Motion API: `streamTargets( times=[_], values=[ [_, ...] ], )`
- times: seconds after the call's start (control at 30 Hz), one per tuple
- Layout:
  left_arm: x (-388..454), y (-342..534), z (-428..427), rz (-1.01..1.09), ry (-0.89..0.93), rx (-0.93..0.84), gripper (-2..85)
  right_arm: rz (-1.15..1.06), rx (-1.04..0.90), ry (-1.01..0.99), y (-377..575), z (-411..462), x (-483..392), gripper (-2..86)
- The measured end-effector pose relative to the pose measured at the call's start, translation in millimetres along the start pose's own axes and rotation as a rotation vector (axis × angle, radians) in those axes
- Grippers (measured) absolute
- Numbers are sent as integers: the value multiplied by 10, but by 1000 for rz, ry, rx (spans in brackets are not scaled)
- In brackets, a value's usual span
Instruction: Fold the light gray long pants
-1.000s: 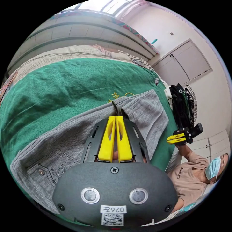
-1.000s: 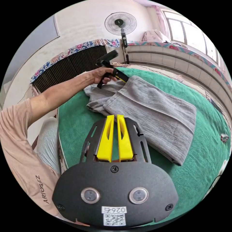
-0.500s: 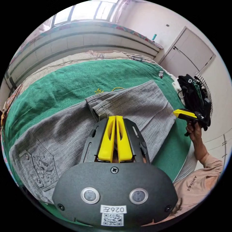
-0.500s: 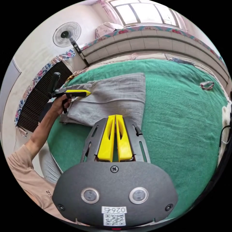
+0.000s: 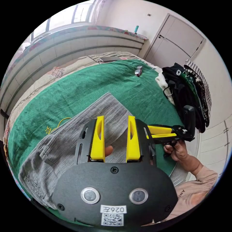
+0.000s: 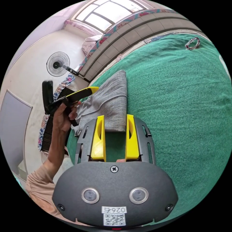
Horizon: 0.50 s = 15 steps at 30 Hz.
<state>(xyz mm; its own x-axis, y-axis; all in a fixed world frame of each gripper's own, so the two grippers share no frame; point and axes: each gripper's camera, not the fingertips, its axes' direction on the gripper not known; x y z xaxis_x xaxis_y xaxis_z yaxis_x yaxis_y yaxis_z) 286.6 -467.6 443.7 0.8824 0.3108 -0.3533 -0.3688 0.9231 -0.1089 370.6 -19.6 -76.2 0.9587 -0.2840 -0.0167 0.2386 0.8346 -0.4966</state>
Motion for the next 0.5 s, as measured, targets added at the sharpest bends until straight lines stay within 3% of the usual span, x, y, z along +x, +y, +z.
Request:
streamTargets(
  times=[0.07, 0.17, 0.4, 0.5],
  values=[
    [115, -259, 307, -53, 75, -133, 241, -30, 12, 50, 20, 6, -72, 108],
    [331, -439, 493, -79, -29, -223, 272, -49, 29, 59, 63, -9, -148, 125],
    [798, -616, 773, -26, -305, -407, 233, -129, 56, 34, 231, -204, -388, 6],
    [870, -670, 760, -22, -339, -456, 144, -148, 55, 24, 282, -340, -433, -7]
  ],
)
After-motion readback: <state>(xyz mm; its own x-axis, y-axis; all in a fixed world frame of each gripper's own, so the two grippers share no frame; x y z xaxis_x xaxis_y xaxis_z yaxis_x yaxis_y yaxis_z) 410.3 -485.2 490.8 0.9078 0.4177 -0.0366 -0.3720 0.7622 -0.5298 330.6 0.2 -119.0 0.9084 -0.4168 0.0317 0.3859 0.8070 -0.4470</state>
